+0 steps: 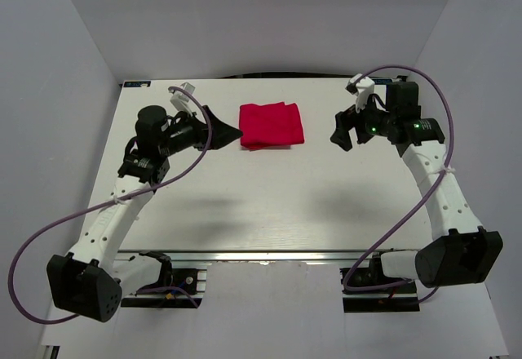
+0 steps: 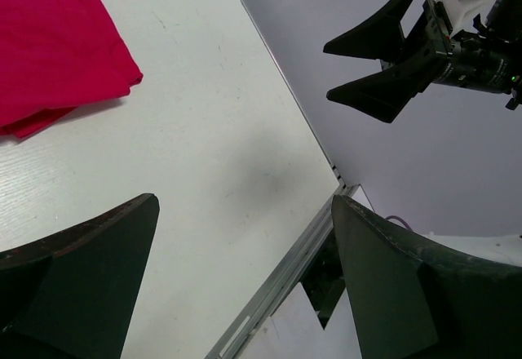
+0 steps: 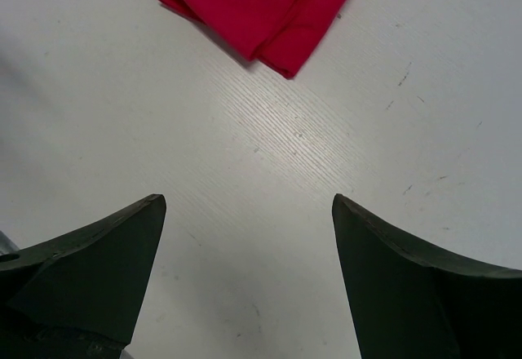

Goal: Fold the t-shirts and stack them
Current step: Smooth out wrinkles on the folded tshirt

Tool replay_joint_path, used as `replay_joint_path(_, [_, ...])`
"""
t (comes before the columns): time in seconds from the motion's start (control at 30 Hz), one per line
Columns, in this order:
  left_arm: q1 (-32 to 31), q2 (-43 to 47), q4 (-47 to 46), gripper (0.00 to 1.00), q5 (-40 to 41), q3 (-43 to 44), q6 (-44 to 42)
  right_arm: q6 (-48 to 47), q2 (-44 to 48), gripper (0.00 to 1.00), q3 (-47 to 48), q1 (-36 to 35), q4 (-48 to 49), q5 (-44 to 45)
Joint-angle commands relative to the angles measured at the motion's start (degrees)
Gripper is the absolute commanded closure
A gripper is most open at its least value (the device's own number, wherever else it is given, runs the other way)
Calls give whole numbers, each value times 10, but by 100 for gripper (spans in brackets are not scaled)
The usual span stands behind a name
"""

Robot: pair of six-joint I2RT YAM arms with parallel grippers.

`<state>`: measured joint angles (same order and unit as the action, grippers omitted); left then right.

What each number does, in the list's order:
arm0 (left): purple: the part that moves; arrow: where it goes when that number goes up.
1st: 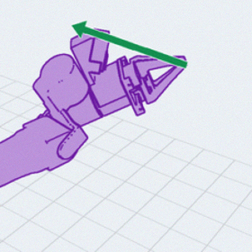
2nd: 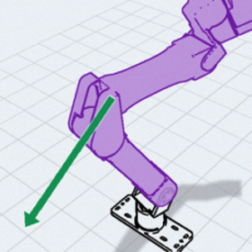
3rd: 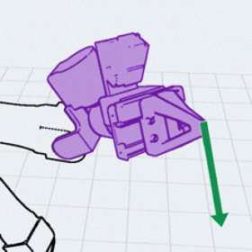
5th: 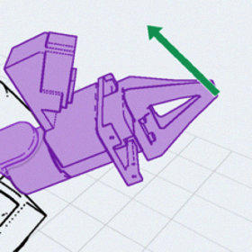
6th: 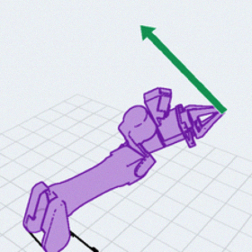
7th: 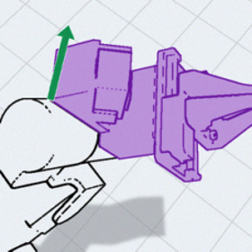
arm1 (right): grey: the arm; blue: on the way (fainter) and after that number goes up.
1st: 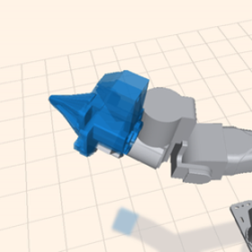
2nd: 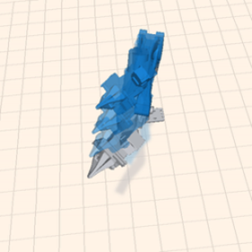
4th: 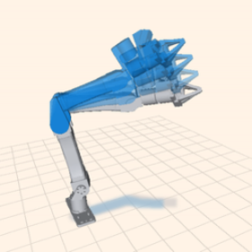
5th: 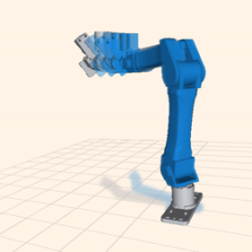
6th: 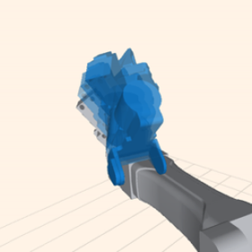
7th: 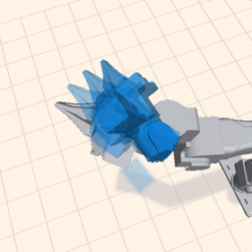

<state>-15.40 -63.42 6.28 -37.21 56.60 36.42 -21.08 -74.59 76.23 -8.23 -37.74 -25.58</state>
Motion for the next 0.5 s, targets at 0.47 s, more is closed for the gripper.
replay_joint_path(0.47, [-2, 36, 9, 2, 10, -3, -6, 69, 50, 11, -50, 3, 64, 67])
